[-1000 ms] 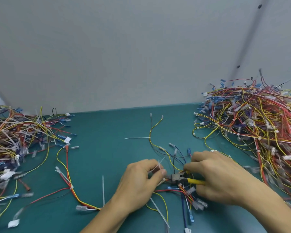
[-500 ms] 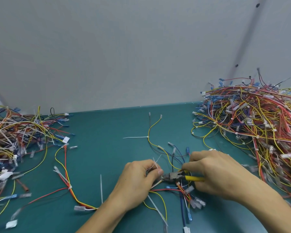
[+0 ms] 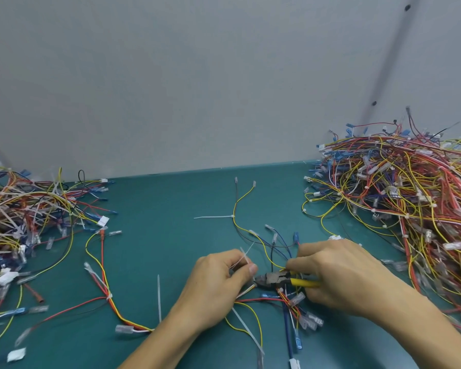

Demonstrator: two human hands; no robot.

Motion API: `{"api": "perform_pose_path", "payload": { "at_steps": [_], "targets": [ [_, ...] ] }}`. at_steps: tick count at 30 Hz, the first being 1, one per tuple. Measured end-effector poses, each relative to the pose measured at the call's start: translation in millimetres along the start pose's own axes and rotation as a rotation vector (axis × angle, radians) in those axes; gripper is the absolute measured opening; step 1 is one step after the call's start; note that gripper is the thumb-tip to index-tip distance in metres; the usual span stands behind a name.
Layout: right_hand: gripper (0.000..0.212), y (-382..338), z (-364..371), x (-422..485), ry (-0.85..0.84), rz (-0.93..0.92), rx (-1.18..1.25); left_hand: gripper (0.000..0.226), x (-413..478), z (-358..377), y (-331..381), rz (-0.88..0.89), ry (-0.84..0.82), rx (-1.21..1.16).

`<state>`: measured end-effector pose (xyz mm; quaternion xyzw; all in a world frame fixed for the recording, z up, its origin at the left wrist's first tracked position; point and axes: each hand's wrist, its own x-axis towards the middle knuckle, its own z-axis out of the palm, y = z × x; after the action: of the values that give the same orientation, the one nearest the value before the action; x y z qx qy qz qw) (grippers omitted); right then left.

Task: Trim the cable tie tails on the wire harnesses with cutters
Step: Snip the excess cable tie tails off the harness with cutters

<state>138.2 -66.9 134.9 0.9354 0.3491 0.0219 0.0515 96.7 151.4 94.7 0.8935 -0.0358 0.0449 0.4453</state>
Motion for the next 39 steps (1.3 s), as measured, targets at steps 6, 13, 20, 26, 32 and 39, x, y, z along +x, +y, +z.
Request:
{"api": "perform_pose_path", "payload": {
  "at_steps": [6,13,20,26,32,39],
  "targets": [
    [0.016,-2,-1,1,-0.031,-0.006,0.020,0.026,0,1,-2,0.011,0.026,-0.010],
    [0.012,-3,1,1,-0.003,0.039,0.037,0.025,1,-10,4,-0.214,0.074,-0.425],
    [0.025,-5,-2,-2,0.085,0.035,0.094,0.026,-8,-41,8,-0.268,0.039,-0.789],
    [0.026,-9,-10,-6,0.150,0.011,0.121,0.031,-18,-44,9,-0.220,-0.005,-0.546],
    [0.025,-16,-19,-9,0.257,0.027,0.155,0.017,-37,-38,-6,0.210,-0.053,0.198],
    [0.018,-21,-13,-7,0.217,0.014,0.153,0.030,-35,-29,-14,0.219,-0.105,0.335]
  ]
}}
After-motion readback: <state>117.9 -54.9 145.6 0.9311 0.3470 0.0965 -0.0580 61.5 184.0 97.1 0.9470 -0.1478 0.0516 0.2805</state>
